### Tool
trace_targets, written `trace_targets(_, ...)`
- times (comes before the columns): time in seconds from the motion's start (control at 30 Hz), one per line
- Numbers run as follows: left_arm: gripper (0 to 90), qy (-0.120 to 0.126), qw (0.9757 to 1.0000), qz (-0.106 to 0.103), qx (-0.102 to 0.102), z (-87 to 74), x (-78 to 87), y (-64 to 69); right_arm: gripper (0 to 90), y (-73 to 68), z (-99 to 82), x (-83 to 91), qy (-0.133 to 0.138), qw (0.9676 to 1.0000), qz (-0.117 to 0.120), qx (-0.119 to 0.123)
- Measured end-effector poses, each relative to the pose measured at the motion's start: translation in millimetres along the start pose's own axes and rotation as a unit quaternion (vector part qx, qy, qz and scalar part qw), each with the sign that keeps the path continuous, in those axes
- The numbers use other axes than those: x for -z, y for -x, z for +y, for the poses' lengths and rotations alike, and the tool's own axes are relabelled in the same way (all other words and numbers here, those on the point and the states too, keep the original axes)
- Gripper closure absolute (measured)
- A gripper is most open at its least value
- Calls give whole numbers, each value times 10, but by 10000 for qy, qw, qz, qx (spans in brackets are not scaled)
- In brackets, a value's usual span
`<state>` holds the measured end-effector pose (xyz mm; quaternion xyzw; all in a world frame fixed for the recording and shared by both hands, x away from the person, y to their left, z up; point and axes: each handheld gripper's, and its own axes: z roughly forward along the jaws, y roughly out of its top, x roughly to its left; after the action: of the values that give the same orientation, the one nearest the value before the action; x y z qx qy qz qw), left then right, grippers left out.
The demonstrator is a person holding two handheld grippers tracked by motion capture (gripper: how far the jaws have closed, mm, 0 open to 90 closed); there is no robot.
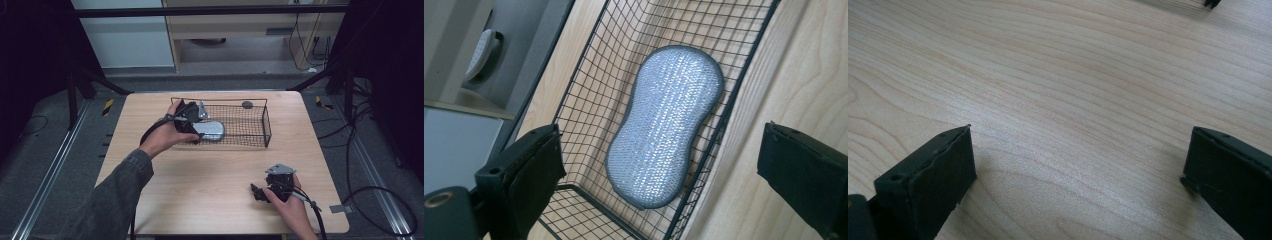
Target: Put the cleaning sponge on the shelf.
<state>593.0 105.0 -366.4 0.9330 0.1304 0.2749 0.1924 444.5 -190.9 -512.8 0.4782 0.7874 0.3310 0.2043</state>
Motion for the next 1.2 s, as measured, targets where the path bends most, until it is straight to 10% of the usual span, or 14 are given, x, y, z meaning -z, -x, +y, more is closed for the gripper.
trace_targets(1.2,37,318,9964,-273,733,-343,268,563,4,-5,-5,1,23,10000,-10,-25)
